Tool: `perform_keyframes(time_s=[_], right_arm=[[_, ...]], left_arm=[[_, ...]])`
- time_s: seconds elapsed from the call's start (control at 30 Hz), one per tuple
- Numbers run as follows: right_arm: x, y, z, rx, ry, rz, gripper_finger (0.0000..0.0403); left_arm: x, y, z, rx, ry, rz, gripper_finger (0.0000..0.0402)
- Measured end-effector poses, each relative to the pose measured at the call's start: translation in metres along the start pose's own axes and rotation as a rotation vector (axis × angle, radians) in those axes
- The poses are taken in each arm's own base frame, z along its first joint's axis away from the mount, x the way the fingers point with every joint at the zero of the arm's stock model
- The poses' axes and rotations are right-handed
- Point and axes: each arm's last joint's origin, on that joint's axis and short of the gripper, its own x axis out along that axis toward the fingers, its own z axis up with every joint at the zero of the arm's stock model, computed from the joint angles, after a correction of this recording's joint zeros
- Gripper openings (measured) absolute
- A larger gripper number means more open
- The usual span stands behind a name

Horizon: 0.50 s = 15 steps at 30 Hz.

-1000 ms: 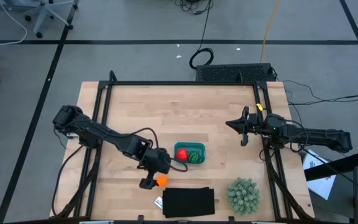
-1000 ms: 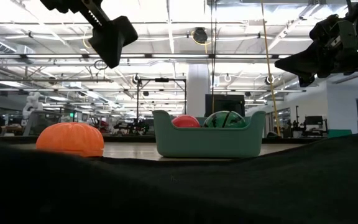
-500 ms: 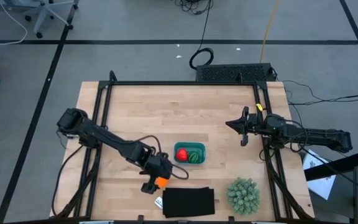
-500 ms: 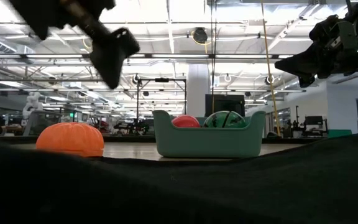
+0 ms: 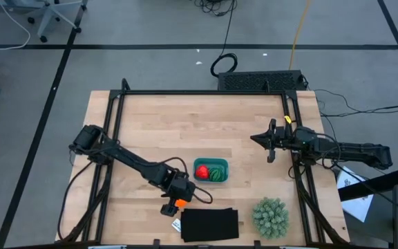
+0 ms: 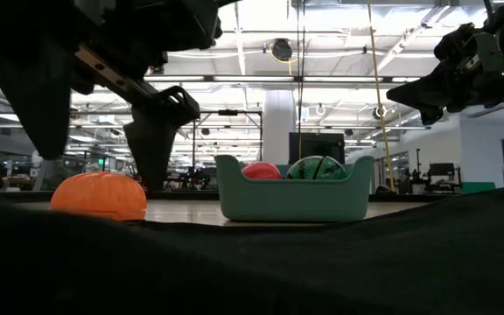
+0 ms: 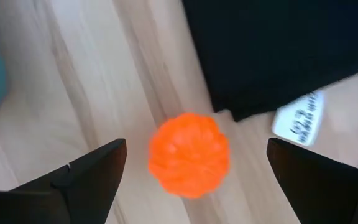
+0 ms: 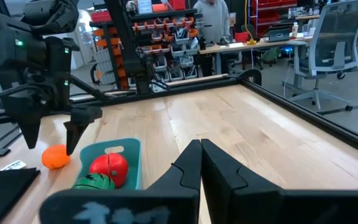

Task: Pick and placing Produce into tupperware
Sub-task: Put the orange pumpkin into the blue container

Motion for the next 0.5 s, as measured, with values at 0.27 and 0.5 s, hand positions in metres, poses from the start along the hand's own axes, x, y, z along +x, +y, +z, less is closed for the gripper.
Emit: perform_keyframes(time_s=[0.27,0.5], right_arm=[[0.000,0.000,0.000,0.000,0.001,0.000,0.0000],[0.000,0.000,0.000,0.007,0.005,-0.001,0.0000]], left_arm=[[0.011,0.002,-0.002,0.002,0.028,0.021,0.0395],[0.023,0.005,-0.003,0.020,0.048,0.019,0.0395]])
